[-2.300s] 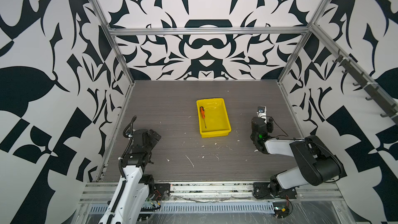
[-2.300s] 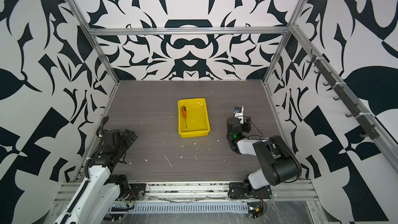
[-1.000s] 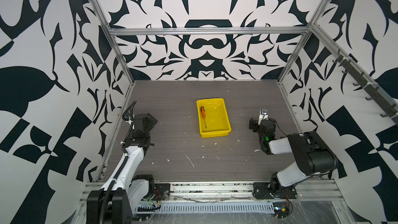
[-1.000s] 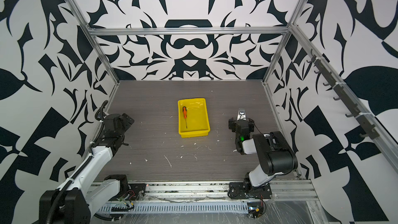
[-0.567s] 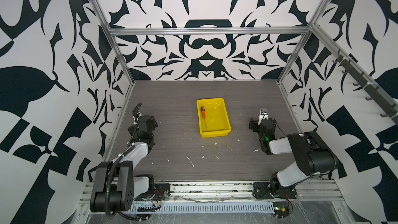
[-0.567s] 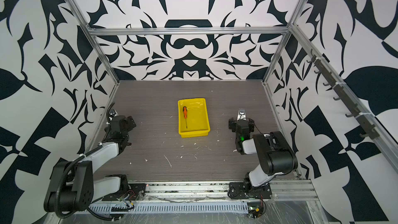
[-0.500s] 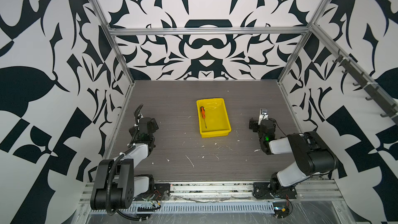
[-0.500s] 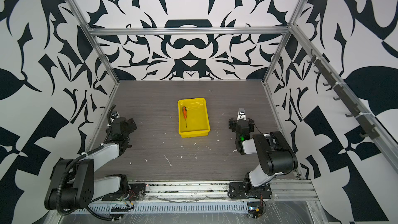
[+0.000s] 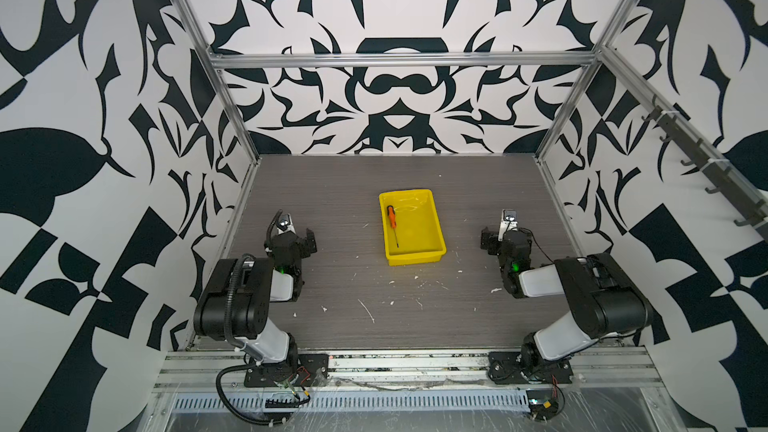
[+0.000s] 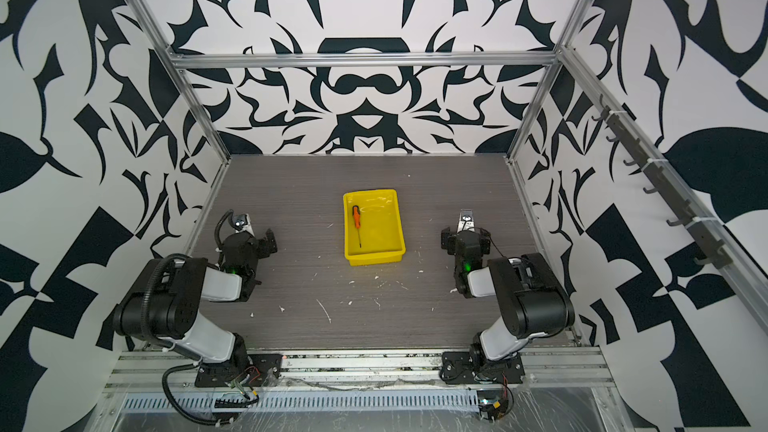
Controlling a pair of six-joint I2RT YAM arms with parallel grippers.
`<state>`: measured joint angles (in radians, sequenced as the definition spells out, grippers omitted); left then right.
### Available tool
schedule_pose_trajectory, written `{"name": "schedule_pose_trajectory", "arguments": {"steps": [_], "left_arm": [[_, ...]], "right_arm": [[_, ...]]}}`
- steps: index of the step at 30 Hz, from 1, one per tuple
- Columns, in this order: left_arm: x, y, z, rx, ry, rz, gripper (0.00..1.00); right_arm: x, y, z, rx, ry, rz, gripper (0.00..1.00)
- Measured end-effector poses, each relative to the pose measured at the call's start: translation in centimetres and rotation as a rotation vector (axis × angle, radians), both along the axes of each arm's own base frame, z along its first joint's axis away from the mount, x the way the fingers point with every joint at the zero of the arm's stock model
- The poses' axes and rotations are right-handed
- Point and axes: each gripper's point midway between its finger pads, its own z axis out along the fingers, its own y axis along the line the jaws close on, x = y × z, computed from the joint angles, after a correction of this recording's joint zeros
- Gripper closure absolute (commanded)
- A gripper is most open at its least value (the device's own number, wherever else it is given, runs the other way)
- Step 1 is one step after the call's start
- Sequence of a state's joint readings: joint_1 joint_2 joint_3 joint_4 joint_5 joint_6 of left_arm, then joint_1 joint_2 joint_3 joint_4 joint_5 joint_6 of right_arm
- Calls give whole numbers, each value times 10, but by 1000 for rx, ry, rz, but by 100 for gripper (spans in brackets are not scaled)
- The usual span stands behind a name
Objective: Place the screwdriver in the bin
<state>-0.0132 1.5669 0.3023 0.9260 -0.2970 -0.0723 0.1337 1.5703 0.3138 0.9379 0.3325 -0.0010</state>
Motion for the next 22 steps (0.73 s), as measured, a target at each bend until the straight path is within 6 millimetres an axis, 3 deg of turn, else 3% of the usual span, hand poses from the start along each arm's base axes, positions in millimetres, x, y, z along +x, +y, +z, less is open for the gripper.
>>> {"name": "schedule_pose_trajectory", "arguments": {"steps": [5,22], "left_arm": [[18,1,21,-20,-59,-20,0],[19,-3,20,-31,-54,-44,0]], "right_arm": [[0,0,0,-1,-1,0,0],[4,1,2,17,-4,17,0]]}}
